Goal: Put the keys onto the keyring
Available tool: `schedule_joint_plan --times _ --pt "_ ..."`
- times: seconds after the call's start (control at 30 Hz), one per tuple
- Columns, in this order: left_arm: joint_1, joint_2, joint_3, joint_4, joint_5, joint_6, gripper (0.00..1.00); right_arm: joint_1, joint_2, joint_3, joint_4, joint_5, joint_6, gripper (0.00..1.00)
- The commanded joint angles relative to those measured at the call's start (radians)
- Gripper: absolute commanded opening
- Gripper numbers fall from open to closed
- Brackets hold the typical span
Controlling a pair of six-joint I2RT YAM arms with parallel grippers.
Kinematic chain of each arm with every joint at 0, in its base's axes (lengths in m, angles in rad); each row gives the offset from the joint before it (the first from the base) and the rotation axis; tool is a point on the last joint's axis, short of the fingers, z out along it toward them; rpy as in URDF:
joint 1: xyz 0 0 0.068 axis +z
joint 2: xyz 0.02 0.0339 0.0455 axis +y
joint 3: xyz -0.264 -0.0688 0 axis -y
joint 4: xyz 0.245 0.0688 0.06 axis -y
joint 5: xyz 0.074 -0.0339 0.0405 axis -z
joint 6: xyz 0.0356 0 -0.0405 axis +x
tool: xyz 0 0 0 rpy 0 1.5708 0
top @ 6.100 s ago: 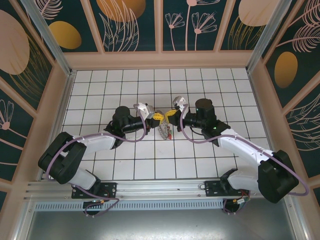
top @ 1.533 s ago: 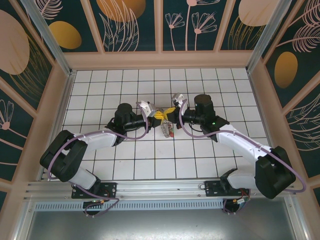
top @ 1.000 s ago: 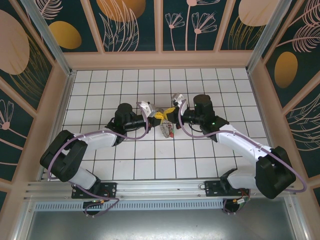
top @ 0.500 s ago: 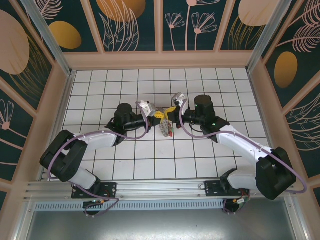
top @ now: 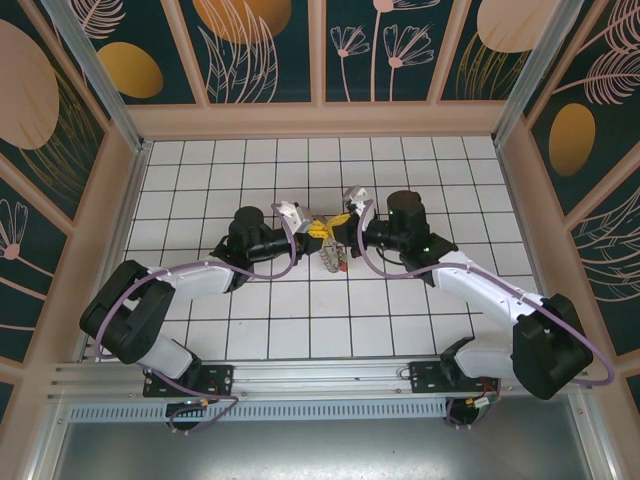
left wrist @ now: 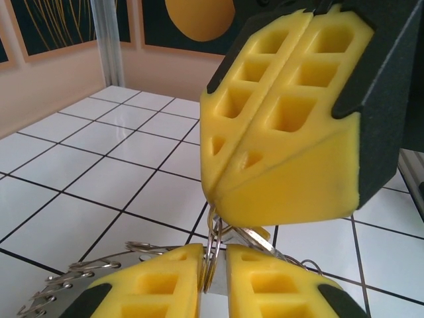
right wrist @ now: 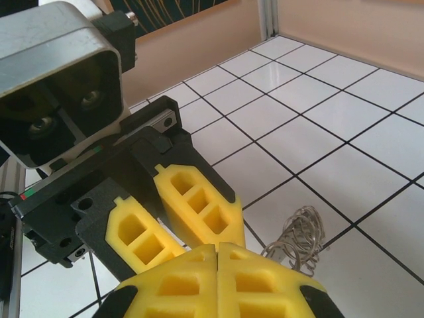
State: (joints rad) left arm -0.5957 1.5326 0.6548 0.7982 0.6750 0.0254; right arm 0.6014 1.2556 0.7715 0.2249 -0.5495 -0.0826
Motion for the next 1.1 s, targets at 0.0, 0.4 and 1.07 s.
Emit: schedule_joint_plan --times 0.0,0.4,1.07 --pt "0.002 0.0 0.012 -0.021 0.01 0.023 0.19 0.021 0.002 0.053 0.017 -0.008 -0.034 0.0" --pt "0.003 -0.003 0.018 -0.027 0.017 0.02 0.1 0.03 0.024 0.078 -0.021 0.017 -0.06 0.0" --pt "0.003 -0.001 0.011 0.016 0.01 0.009 0.0 -0.026 -0.01 -0.017 0.073 0.021 0.034 0.0"
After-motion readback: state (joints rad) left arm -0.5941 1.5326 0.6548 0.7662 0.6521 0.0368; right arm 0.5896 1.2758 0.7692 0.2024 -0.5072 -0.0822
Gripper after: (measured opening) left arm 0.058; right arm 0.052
